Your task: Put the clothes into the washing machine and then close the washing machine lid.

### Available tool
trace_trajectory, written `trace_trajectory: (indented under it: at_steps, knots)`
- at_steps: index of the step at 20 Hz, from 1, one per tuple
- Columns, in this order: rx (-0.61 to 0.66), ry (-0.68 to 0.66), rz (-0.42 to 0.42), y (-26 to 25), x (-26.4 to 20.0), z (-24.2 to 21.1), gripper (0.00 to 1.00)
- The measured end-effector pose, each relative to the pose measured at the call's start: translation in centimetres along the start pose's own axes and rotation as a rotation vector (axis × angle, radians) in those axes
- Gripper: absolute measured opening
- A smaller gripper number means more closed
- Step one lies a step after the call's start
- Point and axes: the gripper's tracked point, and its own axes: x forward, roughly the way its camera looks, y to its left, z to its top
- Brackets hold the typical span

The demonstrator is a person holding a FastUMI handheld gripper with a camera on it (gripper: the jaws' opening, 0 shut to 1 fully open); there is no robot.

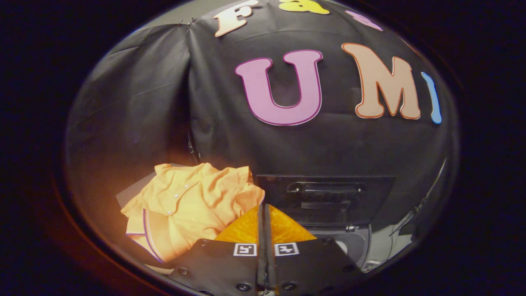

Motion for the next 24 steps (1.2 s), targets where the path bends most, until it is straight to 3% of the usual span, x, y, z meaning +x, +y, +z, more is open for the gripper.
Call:
trace_trajectory:
  at_steps: [3,5,9,16,20,23,24]
  knots:
    - [0.059,-0.017,0.040,1.1,-0.1,1.2,0.01]
    - [0.033,-0.013,0.060,2.2,1.3,0.7,0.21]
    - [-0.009,0.031,0.130,5.9,4.1,-0.8,0.41]
    - [-0.052,0.126,0.210,9.8,6.4,-3.7,0.46]
    - [-0.109,0.138,0.177,9.5,6.6,-4.5,0.49]
    - [-0.105,0.110,0.158,9.0,5.6,-3.8,0.05]
    - [-0.101,0.106,0.151,8.7,5.1,-3.9,0.05]
